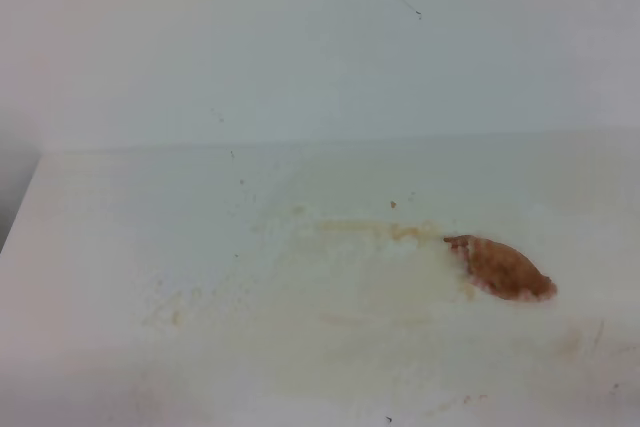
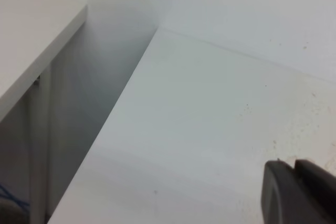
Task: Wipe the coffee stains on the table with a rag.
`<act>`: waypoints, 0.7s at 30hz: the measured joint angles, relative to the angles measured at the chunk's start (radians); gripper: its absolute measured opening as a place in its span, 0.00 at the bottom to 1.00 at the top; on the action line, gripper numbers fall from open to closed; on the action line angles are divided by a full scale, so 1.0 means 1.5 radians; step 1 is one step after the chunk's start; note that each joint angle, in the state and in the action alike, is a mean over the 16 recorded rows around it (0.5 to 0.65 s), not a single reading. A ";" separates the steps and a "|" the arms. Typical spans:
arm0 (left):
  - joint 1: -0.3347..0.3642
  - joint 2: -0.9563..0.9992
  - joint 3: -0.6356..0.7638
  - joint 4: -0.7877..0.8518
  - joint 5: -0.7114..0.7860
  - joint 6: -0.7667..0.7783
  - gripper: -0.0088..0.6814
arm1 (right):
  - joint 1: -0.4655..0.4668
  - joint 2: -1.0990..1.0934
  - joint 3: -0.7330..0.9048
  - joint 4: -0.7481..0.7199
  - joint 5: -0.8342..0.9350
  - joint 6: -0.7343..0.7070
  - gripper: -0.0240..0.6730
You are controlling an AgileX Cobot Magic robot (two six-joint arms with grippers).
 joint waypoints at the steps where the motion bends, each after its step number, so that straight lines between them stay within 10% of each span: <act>1: 0.000 0.000 0.000 0.000 0.000 0.000 0.01 | -0.005 -0.011 0.013 -0.019 0.002 0.024 0.03; 21: 0.000 0.002 -0.003 0.000 0.000 0.000 0.01 | -0.037 -0.061 0.083 -0.063 0.035 0.086 0.03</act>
